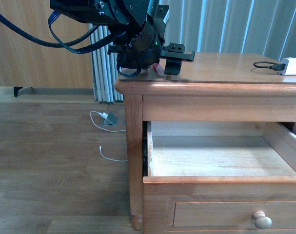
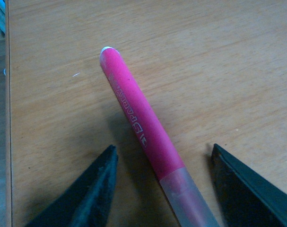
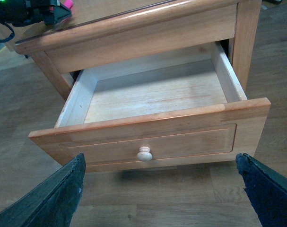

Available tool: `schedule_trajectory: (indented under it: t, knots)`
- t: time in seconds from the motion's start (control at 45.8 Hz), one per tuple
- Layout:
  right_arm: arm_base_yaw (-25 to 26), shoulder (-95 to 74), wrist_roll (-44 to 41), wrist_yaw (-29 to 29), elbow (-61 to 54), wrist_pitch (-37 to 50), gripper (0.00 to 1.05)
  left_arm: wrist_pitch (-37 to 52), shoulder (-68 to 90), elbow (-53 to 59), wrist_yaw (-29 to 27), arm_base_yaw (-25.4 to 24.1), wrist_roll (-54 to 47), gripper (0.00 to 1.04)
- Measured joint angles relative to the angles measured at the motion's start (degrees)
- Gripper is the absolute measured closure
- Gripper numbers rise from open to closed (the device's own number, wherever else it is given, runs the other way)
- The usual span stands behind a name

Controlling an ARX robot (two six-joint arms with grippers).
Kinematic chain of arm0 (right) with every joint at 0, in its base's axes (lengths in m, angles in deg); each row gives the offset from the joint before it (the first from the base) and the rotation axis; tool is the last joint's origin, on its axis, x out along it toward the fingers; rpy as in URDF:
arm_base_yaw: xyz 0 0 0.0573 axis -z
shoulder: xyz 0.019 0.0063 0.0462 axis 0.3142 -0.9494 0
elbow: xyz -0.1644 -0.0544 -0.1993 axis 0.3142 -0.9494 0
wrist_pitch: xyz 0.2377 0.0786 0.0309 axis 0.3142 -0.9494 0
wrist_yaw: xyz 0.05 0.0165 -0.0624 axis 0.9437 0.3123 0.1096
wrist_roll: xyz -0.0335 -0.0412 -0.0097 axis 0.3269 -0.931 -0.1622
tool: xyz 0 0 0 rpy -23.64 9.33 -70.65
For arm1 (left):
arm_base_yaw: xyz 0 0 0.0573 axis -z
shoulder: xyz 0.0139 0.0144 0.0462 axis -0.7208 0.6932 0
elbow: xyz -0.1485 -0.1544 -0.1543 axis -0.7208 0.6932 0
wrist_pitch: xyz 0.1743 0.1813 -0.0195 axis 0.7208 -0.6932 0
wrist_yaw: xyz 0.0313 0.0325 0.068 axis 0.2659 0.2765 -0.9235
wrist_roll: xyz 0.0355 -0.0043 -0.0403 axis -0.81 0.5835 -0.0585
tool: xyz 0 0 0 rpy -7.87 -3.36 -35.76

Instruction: Place pink marker in drawer with both arms

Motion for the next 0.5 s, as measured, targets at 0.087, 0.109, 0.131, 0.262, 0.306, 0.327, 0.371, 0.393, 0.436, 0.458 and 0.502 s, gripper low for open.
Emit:
schedule_trajectory:
  t: [0.087, 0.109, 0.131, 0.262, 0.306, 0.327, 0.371, 0.393, 0.436, 0.458, 0.502]
  knots:
    - [0.0, 0.0, 0.0, 0.0, 0.0, 0.0, 0.08, -0.1, 0.0, 0.0, 0.0, 0.0, -0.3, 0.55]
    - [0.0, 0.0, 0.0, 0.0, 0.0, 0.0, 0.08, -0.1, 0.0, 0.0, 0.0, 0.1, -0.3, 0.57]
    - [0.0, 0.0, 0.0, 0.0, 0.0, 0.0, 0.08, -0.2, 0.0, 0.0, 0.0, 0.1, -0.4, 0.6]
    - [0.0, 0.0, 0.0, 0.0, 0.0, 0.0, 0.08, -0.4, 0.0, -0.1, 0.0, 0.1, -0.9, 0.81]
    - [0.0, 0.0, 0.0, 0.0, 0.0, 0.0, 0.08, -0.4, 0.0, -0.1, 0.2, 0.0, -0.9, 0.87]
    - [0.0, 0.0, 0.0, 0.0, 0.0, 0.0, 0.08, -0.4, 0.0, -0.1, 0.3, 0.0, -0.9, 0.88]
    - [0.0, 0.0, 0.0, 0.0, 0.0, 0.0, 0.08, -0.4, 0.0, -0.1, 0.5, 0.0, -1.0, 0.9]
    - [0.0, 0.0, 0.0, 0.0, 0.0, 0.0, 0.08, -0.4, 0.0, -0.1, 0.6, 0.0, -1.0, 0.9]
    - [0.0, 0.0, 0.0, 0.0, 0.0, 0.0, 0.08, -0.4, 0.0, -0.1, 0.7, 0.0, -1.2, 0.9]
    - [0.0, 0.0, 0.0, 0.0, 0.0, 0.0, 0.08, -0.3, 0.0, 0.0, 0.7, -0.1, -1.3, 0.9]
    - [0.0, 0.0, 0.0, 0.0, 0.0, 0.0, 0.08, 0.2, -0.4, 0.7, 1.0, -0.2, -1.4, 0.9]
